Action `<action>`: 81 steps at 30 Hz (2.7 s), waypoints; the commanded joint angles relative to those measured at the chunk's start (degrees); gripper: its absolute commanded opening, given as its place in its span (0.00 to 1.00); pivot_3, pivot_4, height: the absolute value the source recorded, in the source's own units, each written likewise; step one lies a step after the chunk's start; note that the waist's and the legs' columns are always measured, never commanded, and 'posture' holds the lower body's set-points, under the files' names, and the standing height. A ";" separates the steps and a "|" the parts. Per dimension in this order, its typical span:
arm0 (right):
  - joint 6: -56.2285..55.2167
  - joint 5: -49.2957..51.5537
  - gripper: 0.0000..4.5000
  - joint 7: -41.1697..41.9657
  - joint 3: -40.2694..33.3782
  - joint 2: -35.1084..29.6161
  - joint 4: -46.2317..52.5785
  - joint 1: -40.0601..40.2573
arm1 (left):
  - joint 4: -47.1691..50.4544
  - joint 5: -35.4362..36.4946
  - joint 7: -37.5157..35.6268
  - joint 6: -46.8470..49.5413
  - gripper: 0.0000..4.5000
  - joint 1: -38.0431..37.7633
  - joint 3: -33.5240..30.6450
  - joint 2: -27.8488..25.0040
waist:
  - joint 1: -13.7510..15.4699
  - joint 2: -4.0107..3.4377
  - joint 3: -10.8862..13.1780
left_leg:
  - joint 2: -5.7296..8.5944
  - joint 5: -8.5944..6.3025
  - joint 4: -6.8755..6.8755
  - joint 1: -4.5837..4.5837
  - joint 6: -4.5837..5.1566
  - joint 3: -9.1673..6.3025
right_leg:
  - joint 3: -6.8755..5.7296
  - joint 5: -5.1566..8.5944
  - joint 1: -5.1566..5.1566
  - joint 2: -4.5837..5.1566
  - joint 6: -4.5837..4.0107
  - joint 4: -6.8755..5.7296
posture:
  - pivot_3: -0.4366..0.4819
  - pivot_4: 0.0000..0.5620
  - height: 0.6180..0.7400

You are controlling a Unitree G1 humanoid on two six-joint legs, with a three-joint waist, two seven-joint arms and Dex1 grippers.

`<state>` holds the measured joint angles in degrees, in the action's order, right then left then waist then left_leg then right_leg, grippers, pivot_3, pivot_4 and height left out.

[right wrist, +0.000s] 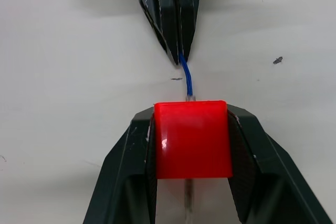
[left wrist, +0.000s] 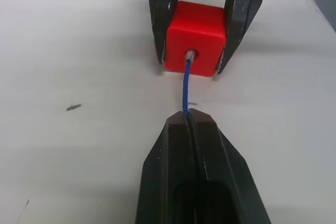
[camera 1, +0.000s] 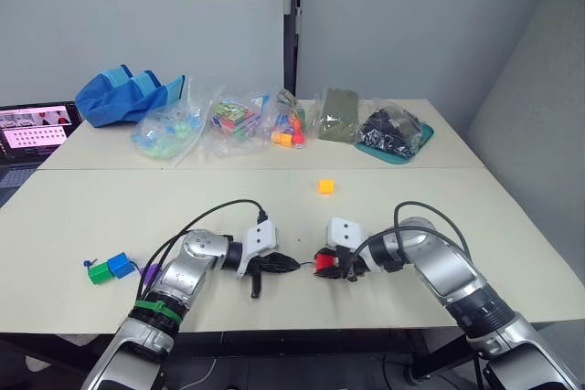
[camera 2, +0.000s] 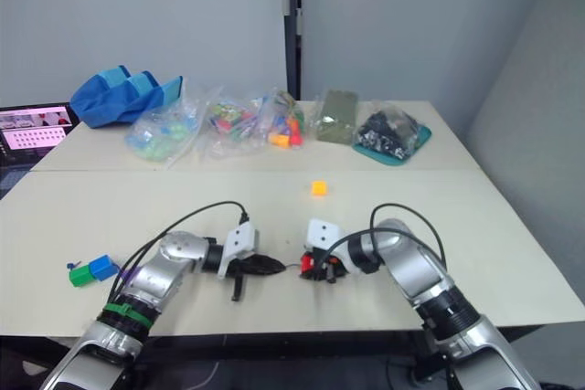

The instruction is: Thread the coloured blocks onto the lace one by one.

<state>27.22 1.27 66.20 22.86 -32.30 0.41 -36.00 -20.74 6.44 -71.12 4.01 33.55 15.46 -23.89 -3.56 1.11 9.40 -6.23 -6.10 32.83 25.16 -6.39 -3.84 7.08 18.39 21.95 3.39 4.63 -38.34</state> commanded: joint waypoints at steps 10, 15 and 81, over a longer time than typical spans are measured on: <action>0.96 -0.36 0.26 -0.60 1.64 1.69 0.53 0.46 | -0.12 -1.67 2.56 0.30 0.06 2.37 2.13 3.62 | -0.15 0.00 0.00 | 0.00 0.00 0.00 0.00 0.00 0.00 | 0.00 0.00 0.00 0.00 0.00 0.00 | 0.48 0.27 1.00; 1.74 -0.24 0.26 -0.86 1.31 1.74 0.79 0.54 | 0.83 -0.58 1.96 2.19 0.41 2.27 1.11 3.08 | -0.15 0.00 0.00 | 0.00 0.00 0.00 0.00 0.00 0.00 | 0.00 0.00 0.00 0.00 0.00 0.00 | 0.48 0.27 1.00; -2.13 5.19 0.00 -9.28 -6.87 -10.26 6.50 12.62 | -8.82 0.04 -4.12 -4.49 0.27 7.38 0.53 7.09 | 2.42 0.00 0.04 | 0.04 0.01 0.04 0.16 -0.02 0.01 | -0.03 0.00 0.05 0.04 0.00 0.17 | 0.48 0.27 1.00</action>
<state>25.44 7.92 57.39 15.76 -42.75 8.45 -22.71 -32.35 4.94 -74.53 -1.01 41.39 16.73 -16.29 -1.14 1.10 9.45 -6.19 -6.10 32.87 25.30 -6.40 -3.83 7.05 18.39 21.99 3.43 4.64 -38.17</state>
